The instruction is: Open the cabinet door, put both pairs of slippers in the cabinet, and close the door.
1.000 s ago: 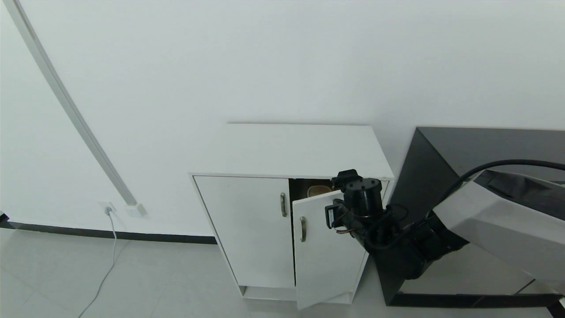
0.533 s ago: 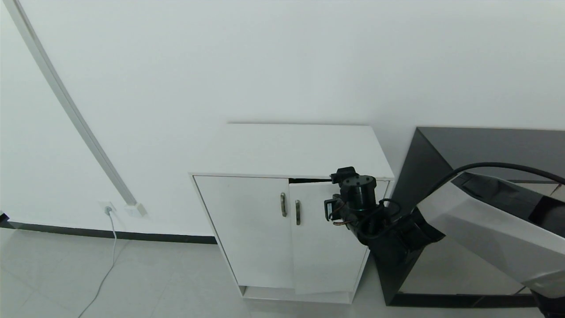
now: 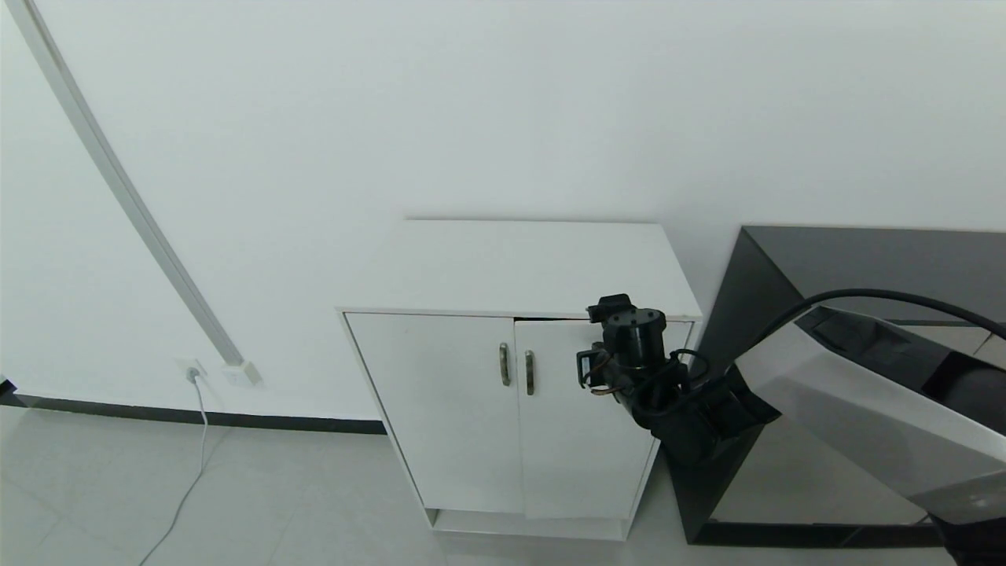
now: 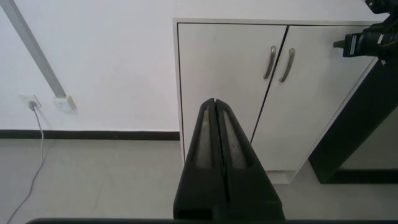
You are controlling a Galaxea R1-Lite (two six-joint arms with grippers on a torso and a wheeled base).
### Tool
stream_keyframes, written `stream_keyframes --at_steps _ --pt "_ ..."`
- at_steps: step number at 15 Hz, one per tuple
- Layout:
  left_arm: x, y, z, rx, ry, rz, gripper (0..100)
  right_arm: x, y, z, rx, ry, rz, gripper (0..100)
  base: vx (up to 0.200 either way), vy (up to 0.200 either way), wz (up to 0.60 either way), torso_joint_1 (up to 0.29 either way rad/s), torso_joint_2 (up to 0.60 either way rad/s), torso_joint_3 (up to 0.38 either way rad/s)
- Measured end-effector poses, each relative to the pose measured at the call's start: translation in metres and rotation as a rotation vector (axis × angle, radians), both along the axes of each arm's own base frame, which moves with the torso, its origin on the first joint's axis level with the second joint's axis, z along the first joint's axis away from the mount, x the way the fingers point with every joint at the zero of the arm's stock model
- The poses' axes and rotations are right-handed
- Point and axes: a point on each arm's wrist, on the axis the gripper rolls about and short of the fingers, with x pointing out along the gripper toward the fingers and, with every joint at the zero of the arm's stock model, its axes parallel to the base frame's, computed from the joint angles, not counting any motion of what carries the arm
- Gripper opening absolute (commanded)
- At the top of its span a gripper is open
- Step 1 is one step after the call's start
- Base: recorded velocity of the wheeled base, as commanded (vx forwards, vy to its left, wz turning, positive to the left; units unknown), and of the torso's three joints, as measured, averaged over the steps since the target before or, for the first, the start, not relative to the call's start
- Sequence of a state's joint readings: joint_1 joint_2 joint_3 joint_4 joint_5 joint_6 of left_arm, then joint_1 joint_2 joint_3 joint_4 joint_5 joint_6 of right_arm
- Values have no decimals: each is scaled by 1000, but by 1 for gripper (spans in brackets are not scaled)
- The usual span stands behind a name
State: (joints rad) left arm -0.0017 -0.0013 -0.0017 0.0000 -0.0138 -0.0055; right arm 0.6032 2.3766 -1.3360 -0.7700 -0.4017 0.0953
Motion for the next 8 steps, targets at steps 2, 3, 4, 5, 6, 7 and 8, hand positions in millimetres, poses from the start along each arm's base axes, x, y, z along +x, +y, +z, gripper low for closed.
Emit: stream_keyframes --at_steps 2,3,4,5,6,7,8 --pt "0 0 0 0 0 0 0 3 -3 1 -2 3 -8 0 0 0 0 0 0 0" --pt "0 0 0 0 0 0 0 4 -3 1 -1 2 -9 0 0 0 0 0 0 0" --pt "0 0 0 0 0 0 0 5 -3 2 1 0 -8 0 0 0 0 0 0 0" --pt "0 0 0 0 0 0 0 5 -3 2 3 -3 -8 0 0 0 0 0 0 0" --pt "0 0 0 0 0 0 0 6 -3 3 3 -3 -9 0 0 0 0 0 0 0" --pt "0 0 0 0 0 1 0 6 -3 2 3 -3 -9 0 0 0 0 0 0 0" --pt "0 0 0 0 0 0 0 7 -3 2 4 -5 -10 0 0 0 0 0 0 0"
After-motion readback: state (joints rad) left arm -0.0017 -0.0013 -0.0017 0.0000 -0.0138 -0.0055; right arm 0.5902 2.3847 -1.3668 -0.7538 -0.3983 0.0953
